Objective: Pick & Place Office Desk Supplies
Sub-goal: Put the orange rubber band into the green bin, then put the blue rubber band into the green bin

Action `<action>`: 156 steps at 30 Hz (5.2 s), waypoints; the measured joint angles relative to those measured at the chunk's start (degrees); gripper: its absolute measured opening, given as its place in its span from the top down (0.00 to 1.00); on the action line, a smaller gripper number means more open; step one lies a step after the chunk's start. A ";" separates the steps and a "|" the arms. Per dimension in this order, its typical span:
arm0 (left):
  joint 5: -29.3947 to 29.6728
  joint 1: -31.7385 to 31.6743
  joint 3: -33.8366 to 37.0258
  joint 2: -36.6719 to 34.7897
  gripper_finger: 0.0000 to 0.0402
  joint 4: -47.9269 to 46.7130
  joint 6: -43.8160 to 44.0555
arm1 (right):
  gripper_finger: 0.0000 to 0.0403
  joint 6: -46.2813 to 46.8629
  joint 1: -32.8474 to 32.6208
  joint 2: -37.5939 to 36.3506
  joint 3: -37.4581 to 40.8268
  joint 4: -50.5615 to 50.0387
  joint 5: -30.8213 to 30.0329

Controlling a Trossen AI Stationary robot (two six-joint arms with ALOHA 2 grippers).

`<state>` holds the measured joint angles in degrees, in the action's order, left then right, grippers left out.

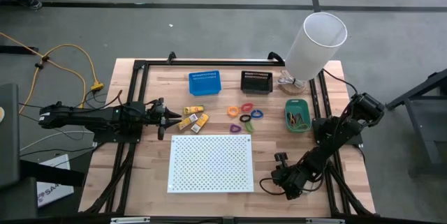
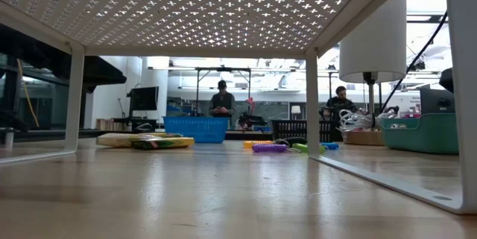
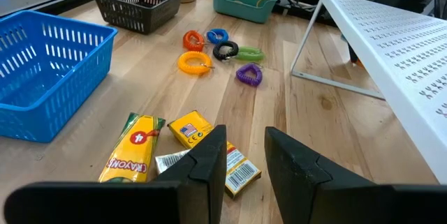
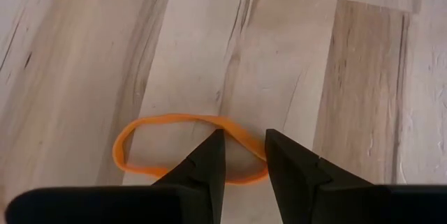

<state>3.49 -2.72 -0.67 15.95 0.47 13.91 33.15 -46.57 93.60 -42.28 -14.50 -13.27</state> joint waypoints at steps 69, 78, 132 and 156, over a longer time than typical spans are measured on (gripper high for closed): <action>0.00 -0.01 0.00 0.00 0.76 0.00 0.00 | 1.00 38.68 -2.24 -17.13 0.07 -44.25 -42.85; 0.00 0.00 0.00 0.01 0.76 0.00 0.00 | 1.00 48.92 2.25 -17.25 0.07 -52.65 -43.24; 0.00 0.00 0.00 0.01 0.76 0.00 0.00 | 0.95 65.72 20.44 -17.22 0.02 -65.07 -14.78; 0.00 -0.02 0.00 0.00 0.76 0.00 0.00 | 0.76 61.22 17.49 -17.93 0.02 -62.05 -15.44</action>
<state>3.49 -2.74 -0.67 15.95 0.47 13.91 94.37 -29.08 75.68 -42.26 -76.56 -28.71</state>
